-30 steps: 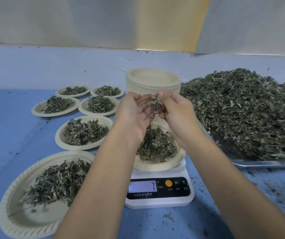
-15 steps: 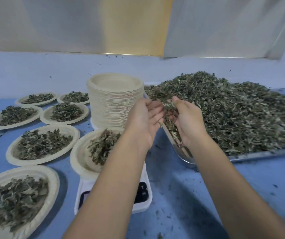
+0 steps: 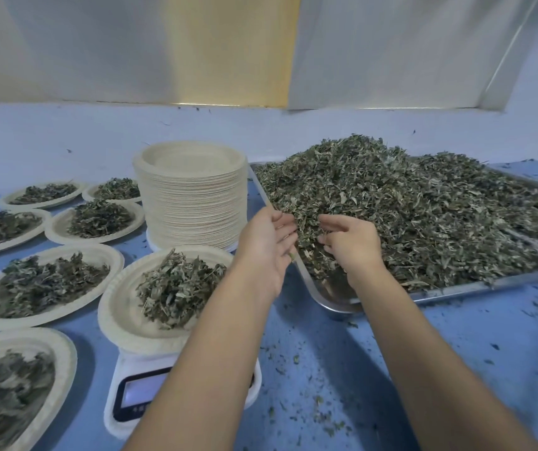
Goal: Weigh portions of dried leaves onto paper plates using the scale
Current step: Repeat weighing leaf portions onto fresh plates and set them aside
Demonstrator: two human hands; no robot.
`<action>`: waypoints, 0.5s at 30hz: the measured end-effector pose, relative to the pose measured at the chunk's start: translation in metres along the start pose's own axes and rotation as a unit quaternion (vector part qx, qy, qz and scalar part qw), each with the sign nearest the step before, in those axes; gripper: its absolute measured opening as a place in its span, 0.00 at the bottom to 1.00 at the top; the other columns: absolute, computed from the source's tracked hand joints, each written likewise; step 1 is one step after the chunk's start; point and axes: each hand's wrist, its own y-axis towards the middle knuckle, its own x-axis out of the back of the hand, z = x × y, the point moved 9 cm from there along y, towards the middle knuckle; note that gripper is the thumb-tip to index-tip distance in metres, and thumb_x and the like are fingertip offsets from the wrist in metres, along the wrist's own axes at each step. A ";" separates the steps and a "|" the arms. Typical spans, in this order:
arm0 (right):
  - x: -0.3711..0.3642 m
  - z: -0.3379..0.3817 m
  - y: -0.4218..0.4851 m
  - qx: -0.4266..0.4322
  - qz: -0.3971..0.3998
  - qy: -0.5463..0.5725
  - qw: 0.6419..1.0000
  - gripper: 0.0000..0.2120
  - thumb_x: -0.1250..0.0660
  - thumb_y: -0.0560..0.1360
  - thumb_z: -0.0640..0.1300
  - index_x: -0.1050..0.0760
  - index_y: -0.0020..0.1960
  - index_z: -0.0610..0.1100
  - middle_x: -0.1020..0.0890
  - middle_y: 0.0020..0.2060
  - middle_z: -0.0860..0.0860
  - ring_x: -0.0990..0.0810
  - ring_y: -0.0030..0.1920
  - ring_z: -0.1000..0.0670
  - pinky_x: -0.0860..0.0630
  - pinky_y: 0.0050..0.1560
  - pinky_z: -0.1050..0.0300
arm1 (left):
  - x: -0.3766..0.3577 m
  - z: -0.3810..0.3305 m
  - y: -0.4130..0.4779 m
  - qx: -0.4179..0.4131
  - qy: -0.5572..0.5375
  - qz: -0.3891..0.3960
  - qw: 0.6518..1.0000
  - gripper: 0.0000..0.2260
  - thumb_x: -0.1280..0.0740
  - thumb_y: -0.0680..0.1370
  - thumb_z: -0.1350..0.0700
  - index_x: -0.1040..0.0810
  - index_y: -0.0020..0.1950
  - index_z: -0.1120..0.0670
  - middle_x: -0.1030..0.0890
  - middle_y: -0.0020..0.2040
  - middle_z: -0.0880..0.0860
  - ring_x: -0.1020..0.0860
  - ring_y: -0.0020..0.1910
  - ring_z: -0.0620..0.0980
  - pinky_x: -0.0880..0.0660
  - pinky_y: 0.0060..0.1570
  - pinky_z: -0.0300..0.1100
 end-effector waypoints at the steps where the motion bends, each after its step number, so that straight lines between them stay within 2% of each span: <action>1: -0.001 0.000 -0.001 0.000 0.002 0.009 1.000 0.22 0.42 0.73 0.25 0.20 0.58 0.43 0.18 0.53 0.50 0.19 0.42 0.58 0.19 0.49 0.54 | 0.000 0.001 0.001 0.001 -0.004 0.000 1.000 0.14 0.46 0.81 0.56 0.25 0.59 0.61 0.26 0.66 0.60 0.29 0.67 0.54 0.34 0.67 0.46; 2: -0.001 0.001 -0.001 0.004 0.001 0.009 1.000 0.23 0.43 0.73 0.24 0.19 0.57 0.44 0.18 0.53 0.50 0.18 0.44 0.56 0.19 0.47 0.55 | -0.001 0.001 0.002 0.003 -0.013 0.001 1.000 0.15 0.46 0.81 0.56 0.25 0.60 0.62 0.26 0.66 0.61 0.29 0.67 0.55 0.34 0.67 0.46; 4: -0.003 0.003 -0.002 0.017 0.002 -0.026 1.000 0.22 0.41 0.73 0.26 0.19 0.56 0.46 0.17 0.53 0.51 0.18 0.43 0.54 0.23 0.36 0.61 | -0.006 0.004 0.002 0.012 -0.036 0.017 0.999 0.16 0.45 0.81 0.56 0.26 0.62 0.64 0.27 0.66 0.62 0.29 0.67 0.56 0.35 0.68 0.46; 6: -0.001 0.004 -0.003 0.015 -0.006 -0.057 0.998 0.18 0.36 0.73 0.31 0.19 0.54 0.49 0.17 0.49 0.53 0.22 0.32 0.57 0.32 0.26 0.67 | -0.015 0.005 0.002 0.016 -0.058 0.036 0.998 0.17 0.45 0.81 0.56 0.27 0.63 0.64 0.27 0.66 0.62 0.30 0.68 0.56 0.37 0.68 0.46; 8: 0.004 0.004 -0.004 0.003 -0.024 -0.036 0.999 0.15 0.37 0.73 0.35 0.18 0.52 0.50 0.17 0.42 0.52 0.28 0.25 0.58 0.34 0.23 0.67 | -0.023 0.005 0.003 0.003 -0.086 0.039 0.996 0.16 0.44 0.81 0.57 0.29 0.65 0.65 0.25 0.64 0.62 0.28 0.66 0.58 0.36 0.68 0.46; 11: 0.008 0.006 -0.005 -0.009 -0.046 0.009 0.999 0.14 0.41 0.74 0.36 0.19 0.50 0.48 0.20 0.34 0.51 0.28 0.28 0.55 0.31 0.28 0.62 | -0.030 0.004 0.006 -0.021 -0.123 0.033 0.992 0.13 0.43 0.81 0.59 0.31 0.65 0.62 0.26 0.63 0.64 0.31 0.67 0.61 0.37 0.70 0.48; 13: 0.005 0.007 -0.007 -0.015 -0.042 0.041 0.998 0.14 0.42 0.74 0.35 0.20 0.50 0.48 0.20 0.35 0.50 0.25 0.32 0.54 0.25 0.35 0.57 | -0.032 0.007 0.007 -0.015 -0.128 0.042 0.991 0.17 0.42 0.81 0.56 0.32 0.67 0.63 0.28 0.66 0.62 0.35 0.71 0.57 0.40 0.70 0.46; 15: -0.001 0.007 -0.009 -0.019 -0.032 0.070 0.997 0.15 0.43 0.74 0.34 0.21 0.49 0.47 0.19 0.39 0.48 0.23 0.38 0.52 0.22 0.46 0.50 | -0.035 0.011 0.006 0.008 -0.137 0.065 0.988 0.21 0.41 0.80 0.52 0.31 0.68 0.64 0.31 0.69 0.61 0.36 0.72 0.54 0.38 0.68 0.45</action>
